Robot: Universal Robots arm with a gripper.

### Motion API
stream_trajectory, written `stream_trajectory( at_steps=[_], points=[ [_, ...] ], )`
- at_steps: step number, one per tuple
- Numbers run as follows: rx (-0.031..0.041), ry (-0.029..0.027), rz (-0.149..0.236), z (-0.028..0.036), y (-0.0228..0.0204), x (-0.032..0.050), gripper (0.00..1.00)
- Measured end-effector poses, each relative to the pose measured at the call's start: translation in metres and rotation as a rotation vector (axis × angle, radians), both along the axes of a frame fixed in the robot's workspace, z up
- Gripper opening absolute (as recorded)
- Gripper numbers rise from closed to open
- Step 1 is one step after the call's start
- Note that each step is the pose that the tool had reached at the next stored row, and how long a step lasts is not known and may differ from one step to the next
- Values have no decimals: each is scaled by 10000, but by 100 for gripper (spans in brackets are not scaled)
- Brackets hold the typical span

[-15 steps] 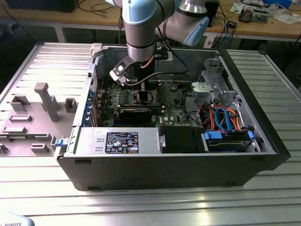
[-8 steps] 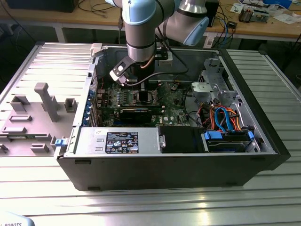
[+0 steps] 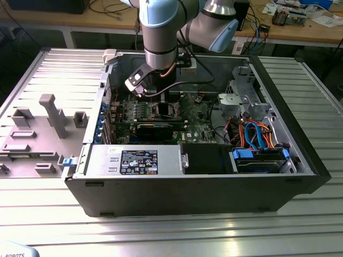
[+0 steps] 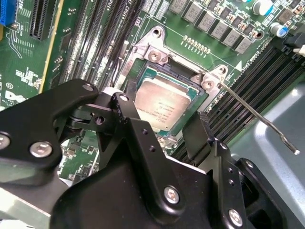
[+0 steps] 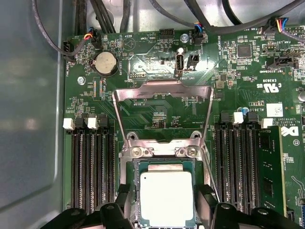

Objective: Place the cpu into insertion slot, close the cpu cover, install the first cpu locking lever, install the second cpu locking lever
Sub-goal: 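Place the cpu into insertion slot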

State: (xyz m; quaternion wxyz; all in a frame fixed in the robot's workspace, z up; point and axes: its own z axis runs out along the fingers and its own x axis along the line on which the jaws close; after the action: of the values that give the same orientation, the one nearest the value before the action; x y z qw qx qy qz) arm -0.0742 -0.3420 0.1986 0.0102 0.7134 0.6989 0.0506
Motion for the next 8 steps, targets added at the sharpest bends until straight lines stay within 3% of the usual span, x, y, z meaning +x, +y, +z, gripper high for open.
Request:
stream_trajectory(
  at_steps=[8],
  points=[
    [-16, 3, 1, -2, 9, 2, 65]
  ],
)
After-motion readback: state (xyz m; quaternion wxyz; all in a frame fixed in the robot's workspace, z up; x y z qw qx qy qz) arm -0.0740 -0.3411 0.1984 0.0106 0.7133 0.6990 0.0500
